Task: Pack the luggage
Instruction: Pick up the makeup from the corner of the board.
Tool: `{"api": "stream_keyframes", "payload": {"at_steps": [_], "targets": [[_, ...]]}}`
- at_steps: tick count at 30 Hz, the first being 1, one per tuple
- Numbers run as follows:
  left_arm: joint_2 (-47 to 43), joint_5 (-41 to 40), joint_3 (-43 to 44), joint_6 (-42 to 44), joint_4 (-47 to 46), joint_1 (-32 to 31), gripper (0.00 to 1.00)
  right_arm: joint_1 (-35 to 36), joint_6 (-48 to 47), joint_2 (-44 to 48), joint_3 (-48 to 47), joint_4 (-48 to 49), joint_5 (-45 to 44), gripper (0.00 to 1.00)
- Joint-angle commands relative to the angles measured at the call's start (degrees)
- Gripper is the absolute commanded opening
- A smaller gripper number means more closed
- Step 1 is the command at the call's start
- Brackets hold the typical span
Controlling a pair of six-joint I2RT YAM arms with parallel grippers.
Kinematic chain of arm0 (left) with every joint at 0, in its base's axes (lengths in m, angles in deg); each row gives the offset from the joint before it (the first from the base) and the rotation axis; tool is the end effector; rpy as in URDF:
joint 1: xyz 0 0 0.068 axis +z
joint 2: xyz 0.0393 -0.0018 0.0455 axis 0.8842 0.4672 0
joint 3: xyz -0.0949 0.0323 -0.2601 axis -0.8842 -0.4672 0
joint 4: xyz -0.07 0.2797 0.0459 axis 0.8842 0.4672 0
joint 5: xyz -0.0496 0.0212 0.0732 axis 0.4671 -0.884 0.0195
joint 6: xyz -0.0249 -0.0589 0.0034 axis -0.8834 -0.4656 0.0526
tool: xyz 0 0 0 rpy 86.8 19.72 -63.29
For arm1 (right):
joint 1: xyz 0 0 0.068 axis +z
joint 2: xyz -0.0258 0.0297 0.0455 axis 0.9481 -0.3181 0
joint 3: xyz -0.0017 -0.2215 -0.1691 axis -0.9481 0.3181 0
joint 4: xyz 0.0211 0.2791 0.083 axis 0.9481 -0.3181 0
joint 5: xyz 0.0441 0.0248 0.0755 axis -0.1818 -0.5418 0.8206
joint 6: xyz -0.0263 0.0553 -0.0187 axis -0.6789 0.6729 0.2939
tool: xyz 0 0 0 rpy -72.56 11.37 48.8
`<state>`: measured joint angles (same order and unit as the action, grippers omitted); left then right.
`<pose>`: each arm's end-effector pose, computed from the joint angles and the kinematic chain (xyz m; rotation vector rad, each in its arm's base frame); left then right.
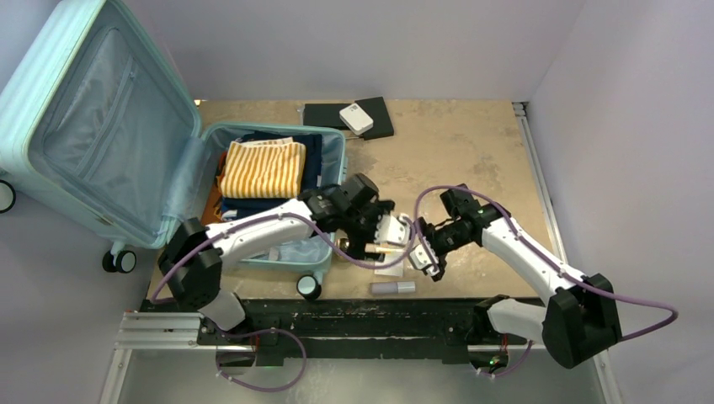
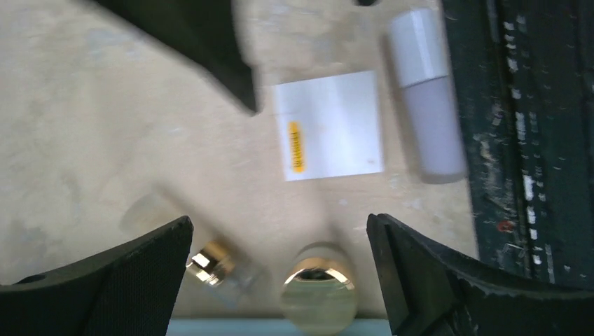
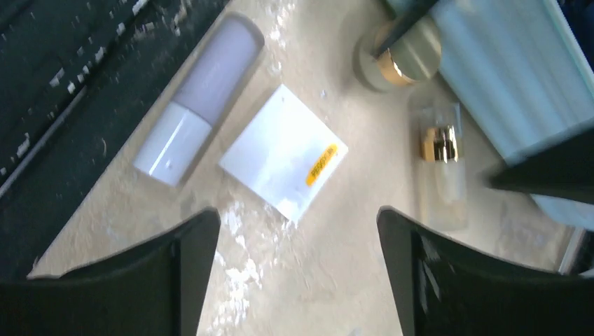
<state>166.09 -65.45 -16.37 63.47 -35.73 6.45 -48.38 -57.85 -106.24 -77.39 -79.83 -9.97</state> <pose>0.1955 -0.3191 0.2265 2.0124 1.5431 -0.5676 0.1912 0.1221 0.2025 -2.1475 0.8765 0.5817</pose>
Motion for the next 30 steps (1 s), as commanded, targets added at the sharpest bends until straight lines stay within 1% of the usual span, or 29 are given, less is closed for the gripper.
{"api": "stream_keyframes", "payload": {"at_steps": [1, 2, 3, 6, 10, 14, 17, 18, 19, 20, 21, 22, 24, 26, 30], "targets": [[-8.54, -0.54, 4.24, -2.17, -5.39, 4.82, 0.98, -0.24, 5.12, -0.05, -0.83, 1.14, -1.46, 0.96], [-9.76, -2.11, 3.81, -2.87, -6.65, 5.46, 0.99, -0.2, 5.57, 0.04, -0.92, 0.95, -1.71, 0.99], [-10.74, -3.26, 3.67, -3.55, -7.39, 6.06, 0.99, -0.16, 6.66, 0.17, -1.15, 0.92, -1.85, 0.99], [-12.93, -5.82, 3.54, -5.37, -8.51, 8.12, 0.99, -0.2, 15.79, 1.09, -2.05, 4.39, -2.95, 0.99], [-15.48, -10.28, 4.05, -8.16, -8.91, 12.34, 0.99, -0.2, 23.26, 1.38, -4.67, 4.17, -4.95, 0.99], [-19.11, -11.58, 4.51, -10.04, -7.36, 20.13, 0.99, -0.2, 22.94, -1.42, -8.08, -1.85, -2.36, 0.99], [-23.43, -13.19, 2.75, -11.31, -7.74, 26.67, 0.99, 0.29, 23.34, -2.92, -8.72, -3.25, 0.0, 0.99], [-25.04, -13.98, 1.85, -11.75, -8.14, 28.69, 0.99, 1.47, 22.55, -3.09, -8.55, -3.14, 0.15, 0.99], [-26.44, -15.33, 0.93, -12.18, -8.67, 31.14, 0.99, 3.42, 23.93, -2.92, -8.12, -1.55, -0.45, 0.99], [-27.87, -16.35, 0.13, -12.49, -8.87, 32.88, 0.99, 6.5, 28.71, -2.37, -7.28, 1.78, -2.06, 0.99], [-29.09, -16.84, -0.84, -12.59, -8.81, 34.47, 0.99, 10.01, 30.78, -1.65, -6.13, 5.03, -4.19, 0.99], [-30.38, -17.52, -1.59, -12.74, -8.75, 36.04, 0.99, 13.16, 35.32, -0.95, -4.91, 8.02, -5.83, 0.99], [-32.39, -18.14, -3.02, -12.92, -7.97, 38.71, 0.99, 17.31, 41.4, 0.07, -3.48, 13.46, -7.0, 0.99], [-34.08, -18.7, -4.05, -13.0, -7.17, 40.79, 0.99, 20.76, 43.24, -0.88, -3.67, 14.36, -7.43, 0.99], [-36.37, -19.33, -6.24, -13.72, -6.48, 43.04, 0.99, 25.94, 47.47, -3.08, -2.99, 15.75, -9.57, 0.89]]}}
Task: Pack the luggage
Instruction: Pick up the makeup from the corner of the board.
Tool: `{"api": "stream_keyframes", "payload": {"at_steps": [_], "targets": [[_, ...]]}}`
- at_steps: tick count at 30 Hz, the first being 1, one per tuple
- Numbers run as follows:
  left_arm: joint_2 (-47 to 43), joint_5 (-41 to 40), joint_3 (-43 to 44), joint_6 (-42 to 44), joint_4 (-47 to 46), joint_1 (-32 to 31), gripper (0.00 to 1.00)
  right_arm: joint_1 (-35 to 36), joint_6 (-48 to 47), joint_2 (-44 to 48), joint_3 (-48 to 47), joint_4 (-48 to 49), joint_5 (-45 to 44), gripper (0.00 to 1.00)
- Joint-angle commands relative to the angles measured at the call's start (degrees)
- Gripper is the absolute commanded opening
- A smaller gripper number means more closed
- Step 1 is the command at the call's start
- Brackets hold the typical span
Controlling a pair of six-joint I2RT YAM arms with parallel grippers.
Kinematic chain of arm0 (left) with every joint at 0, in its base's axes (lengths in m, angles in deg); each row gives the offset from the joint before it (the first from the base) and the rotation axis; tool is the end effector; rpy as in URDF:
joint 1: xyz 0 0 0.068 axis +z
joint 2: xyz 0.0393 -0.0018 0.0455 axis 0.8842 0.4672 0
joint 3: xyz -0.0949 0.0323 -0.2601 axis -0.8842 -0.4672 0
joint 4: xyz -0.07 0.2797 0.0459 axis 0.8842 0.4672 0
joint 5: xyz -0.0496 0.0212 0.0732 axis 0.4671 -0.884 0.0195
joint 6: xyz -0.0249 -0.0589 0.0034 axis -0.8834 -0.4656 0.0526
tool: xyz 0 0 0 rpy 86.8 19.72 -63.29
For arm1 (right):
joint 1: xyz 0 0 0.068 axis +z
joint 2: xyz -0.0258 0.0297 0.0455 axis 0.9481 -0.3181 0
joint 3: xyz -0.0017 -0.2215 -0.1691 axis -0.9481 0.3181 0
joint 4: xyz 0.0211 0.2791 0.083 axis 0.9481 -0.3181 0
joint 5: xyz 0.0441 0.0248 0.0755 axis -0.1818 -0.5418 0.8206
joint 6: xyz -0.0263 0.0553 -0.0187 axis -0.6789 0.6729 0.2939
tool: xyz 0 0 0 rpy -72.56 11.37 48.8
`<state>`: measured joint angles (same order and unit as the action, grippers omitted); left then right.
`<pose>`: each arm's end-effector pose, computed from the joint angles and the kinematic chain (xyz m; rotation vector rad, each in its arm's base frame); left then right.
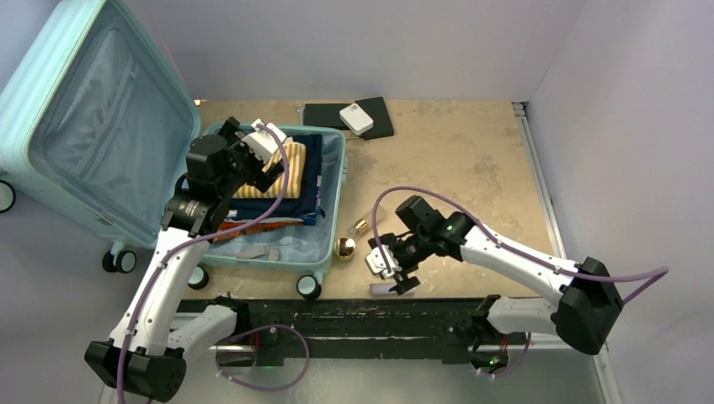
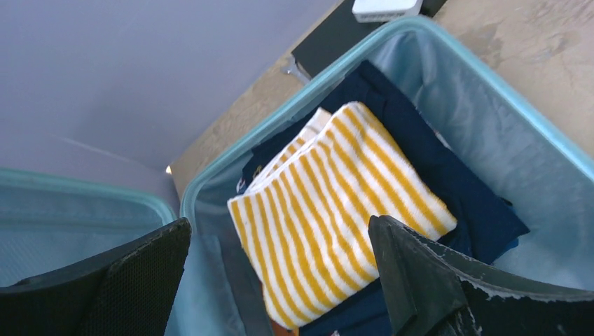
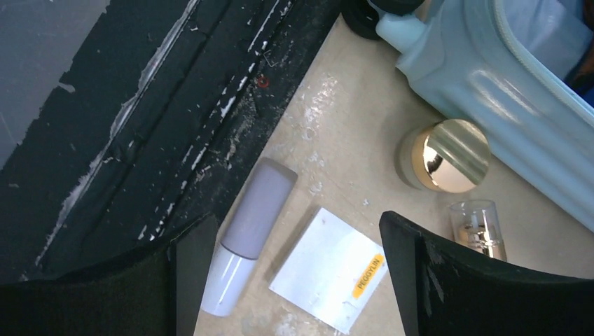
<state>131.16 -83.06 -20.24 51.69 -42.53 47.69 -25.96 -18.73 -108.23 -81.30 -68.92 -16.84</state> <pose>0.2485 -0.0677 0.3956 0.7677 1.7183 0.1316 0.1574 0.2075 0.2207 -2.1248 1.1567 0.8037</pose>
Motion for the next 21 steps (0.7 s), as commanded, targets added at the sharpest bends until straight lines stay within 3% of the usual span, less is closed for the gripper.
{"api": "stream_keyframes", "payload": {"at_steps": [1, 10, 21], "targets": [[-1.97, -1.77, -2.97, -2.14, 0.38, 1.96, 0.99, 4.53, 9.67, -1.13, 1.59, 5.88, -3.55, 0.88], [-3.73, -3.07, -3.93, -3.8, 0.65, 2.02, 0.99, 10.39, 14.43, -3.31, 6.89, 9.51, -9.19, 0.79], [-4.03, -3.02, -2.46, -4.55, 1.21, 2.07, 0.99, 11.11, 17.25, -7.69, 8.71, 14.76, -15.52, 0.71]]}}
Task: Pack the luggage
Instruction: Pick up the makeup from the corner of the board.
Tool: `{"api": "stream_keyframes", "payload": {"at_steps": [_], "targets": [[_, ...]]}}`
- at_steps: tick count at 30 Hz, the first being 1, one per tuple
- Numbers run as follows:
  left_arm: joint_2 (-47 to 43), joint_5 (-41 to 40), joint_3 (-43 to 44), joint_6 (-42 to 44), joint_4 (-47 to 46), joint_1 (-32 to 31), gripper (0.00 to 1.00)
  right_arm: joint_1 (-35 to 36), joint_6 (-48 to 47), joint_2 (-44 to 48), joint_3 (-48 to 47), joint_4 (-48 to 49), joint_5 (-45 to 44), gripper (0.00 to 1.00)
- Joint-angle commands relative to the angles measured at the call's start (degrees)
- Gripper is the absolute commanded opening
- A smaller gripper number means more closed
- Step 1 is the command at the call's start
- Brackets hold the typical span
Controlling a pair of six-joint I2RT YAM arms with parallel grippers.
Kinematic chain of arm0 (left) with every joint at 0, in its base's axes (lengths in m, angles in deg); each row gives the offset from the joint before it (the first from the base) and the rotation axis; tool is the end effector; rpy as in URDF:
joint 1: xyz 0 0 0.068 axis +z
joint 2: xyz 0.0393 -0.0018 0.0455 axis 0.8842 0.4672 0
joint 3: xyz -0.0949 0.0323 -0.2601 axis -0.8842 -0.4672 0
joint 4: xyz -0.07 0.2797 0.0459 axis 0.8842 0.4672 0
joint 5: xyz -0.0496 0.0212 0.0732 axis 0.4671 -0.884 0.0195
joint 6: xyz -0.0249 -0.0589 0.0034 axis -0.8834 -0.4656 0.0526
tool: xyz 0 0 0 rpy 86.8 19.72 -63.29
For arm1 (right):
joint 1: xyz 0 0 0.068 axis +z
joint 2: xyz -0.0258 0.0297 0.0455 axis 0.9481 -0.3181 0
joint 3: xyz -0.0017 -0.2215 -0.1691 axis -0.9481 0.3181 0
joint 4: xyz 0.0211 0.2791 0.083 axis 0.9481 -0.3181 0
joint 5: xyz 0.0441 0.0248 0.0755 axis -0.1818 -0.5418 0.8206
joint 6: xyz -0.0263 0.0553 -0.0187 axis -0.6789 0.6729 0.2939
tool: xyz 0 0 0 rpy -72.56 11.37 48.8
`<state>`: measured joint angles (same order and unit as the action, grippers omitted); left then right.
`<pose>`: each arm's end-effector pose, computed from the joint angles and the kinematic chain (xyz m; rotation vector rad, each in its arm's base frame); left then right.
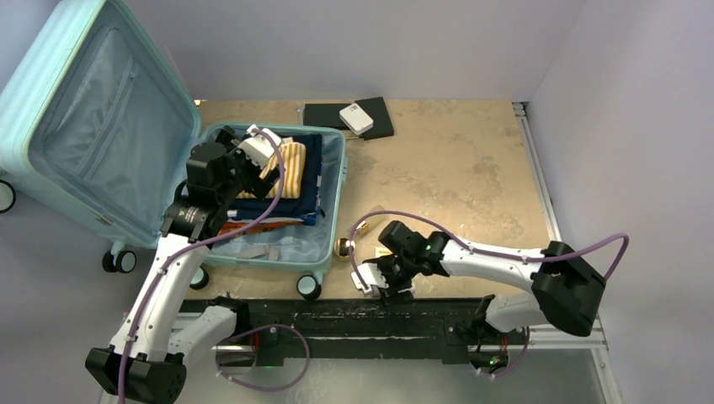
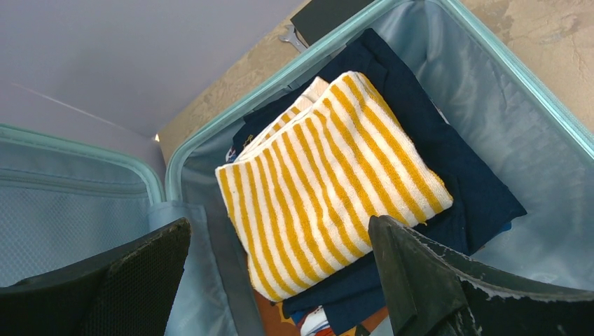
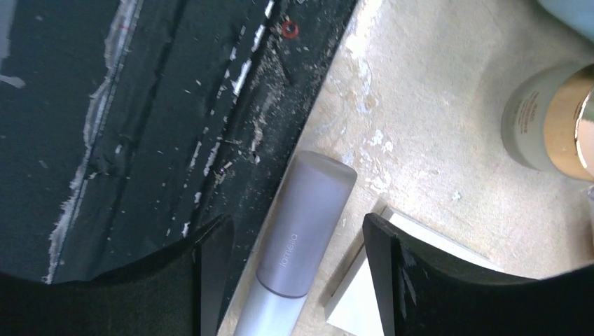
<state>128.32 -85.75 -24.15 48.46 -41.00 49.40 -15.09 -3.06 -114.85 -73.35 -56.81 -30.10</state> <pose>0.2401 -0.0555 0.3777 0.6787 1.8056 0.1527 0.1272 0.2344 0.1530 -2.1982 1.4373 0.7086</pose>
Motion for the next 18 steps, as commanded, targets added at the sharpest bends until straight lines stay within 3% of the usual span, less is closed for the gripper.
{"api": "stream_keyframes", "payload": {"at_steps": [1, 7, 14, 18], "targets": [[-1.3, -0.35, 1.53, -1.34, -0.28, 0.36, 0.99, 0.24, 1.39, -1.4, 0.86, 2.78, -2.09, 0.69], [-1.08, 0.07, 2.11, -1.71, -0.18, 0.36, 0.99, 0.25, 1.13, -4.02, 1.15, 3.26, -2.57, 0.54], [-1.25, 1.57, 2.46, -2.45, -0.14, 0.36, 0.99, 0.26, 2.06, -6.61, -0.9, 3.17, -4.39, 0.2], [-2.21, 2.51, 2.33, -2.72, 0.04, 0.36, 0.99, 0.24, 1.19, -5.38, -4.92, -1.67, 0.57, 0.0]]}}
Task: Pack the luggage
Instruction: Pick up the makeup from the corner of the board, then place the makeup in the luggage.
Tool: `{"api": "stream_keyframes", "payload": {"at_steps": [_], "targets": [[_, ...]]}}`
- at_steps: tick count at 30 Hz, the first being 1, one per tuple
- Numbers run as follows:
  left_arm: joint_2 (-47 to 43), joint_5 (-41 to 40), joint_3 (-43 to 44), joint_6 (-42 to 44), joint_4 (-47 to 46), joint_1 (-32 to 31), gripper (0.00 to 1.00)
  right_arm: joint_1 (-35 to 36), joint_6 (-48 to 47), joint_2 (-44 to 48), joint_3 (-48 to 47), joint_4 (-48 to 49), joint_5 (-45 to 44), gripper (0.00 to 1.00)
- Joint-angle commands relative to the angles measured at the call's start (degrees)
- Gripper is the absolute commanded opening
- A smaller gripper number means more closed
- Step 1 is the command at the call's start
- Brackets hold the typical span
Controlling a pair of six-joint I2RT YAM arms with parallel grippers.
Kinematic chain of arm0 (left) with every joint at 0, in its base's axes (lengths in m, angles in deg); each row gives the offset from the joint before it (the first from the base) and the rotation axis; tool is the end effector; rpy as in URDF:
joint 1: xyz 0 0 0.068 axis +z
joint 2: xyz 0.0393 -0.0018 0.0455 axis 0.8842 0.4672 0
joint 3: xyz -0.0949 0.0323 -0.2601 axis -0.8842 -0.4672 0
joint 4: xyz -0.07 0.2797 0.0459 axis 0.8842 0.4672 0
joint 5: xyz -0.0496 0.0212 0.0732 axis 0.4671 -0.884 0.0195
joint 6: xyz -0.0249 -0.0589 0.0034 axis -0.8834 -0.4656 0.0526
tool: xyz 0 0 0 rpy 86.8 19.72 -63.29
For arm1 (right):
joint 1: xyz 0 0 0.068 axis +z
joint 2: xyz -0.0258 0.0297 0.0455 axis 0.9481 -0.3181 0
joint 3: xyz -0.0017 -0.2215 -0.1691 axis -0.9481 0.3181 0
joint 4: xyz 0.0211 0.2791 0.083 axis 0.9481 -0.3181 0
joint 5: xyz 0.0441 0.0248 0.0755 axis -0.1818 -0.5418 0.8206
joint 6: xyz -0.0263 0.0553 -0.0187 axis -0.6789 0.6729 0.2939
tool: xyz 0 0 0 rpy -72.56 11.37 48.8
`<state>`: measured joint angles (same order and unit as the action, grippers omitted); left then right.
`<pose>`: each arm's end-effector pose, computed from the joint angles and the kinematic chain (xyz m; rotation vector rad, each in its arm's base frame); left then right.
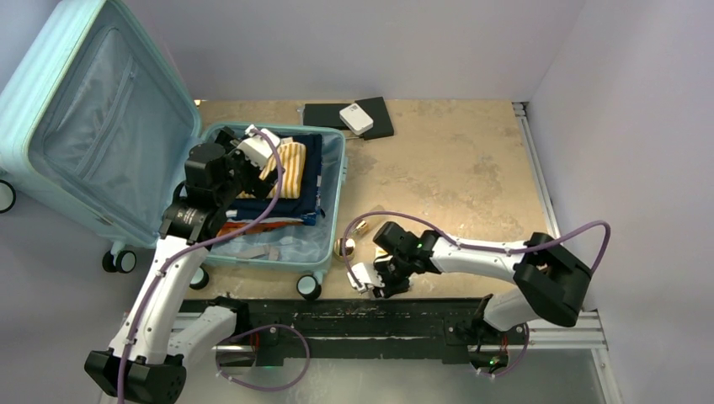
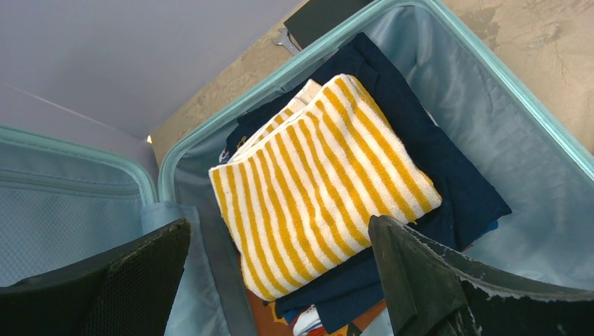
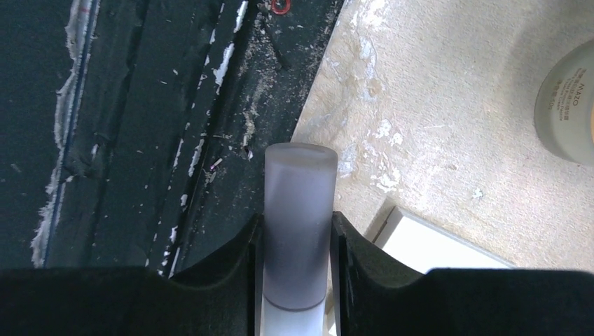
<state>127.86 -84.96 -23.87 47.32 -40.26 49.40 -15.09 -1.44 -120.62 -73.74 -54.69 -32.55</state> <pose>0.2371 -0.0555 0.3799 0.6690 1.8080 0.1261 0.1337 0.2407 0.1308 -2.2164 1.5345 0.6699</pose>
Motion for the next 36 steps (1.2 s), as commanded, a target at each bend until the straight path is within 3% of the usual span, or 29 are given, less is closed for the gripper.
{"api": "stream_keyframes", "payload": {"at_steps": [1, 5, 10, 19, 25, 32, 36], "targets": [[-2.04, 2.08, 2.04, -1.63, -0.64, 0.36, 0.99, 0.21, -0.71, 0.89, -6.31, -5.3, 4.17, 0.0], [-3.47, 4.36, 2.27, -2.34, -0.18, 0.36, 0.99, 0.09, 0.1, 3.1, -14.62, -9.01, 6.33, 0.0], [-4.9, 6.19, 1.91, -4.87, -1.61, 0.47, 0.99, -1.35, 5.05, 2.16, -26.47, -5.01, 6.87, 0.0], [-3.51, -2.68, 1.73, -12.22, -6.54, 1.57, 0.99, -3.18, 13.88, -15.6, -49.78, 1.33, 10.5, 0.0], [-5.21, -11.39, 0.01, -13.26, -9.63, 1.85, 0.99, -3.1, 19.79, -22.79, -50.84, 9.11, 12.64, 0.0], [-5.67, -13.26, -0.76, -13.14, -11.28, 1.86, 0.99, -2.84, 24.89, -26.83, -46.83, 15.64, 13.53, 0.0], [-6.33, -18.28, 0.03, -11.12, -13.1, 1.86, 0.99, -2.57, 26.01, -28.94, -45.65, 16.49, 14.16, 0.07]]}}
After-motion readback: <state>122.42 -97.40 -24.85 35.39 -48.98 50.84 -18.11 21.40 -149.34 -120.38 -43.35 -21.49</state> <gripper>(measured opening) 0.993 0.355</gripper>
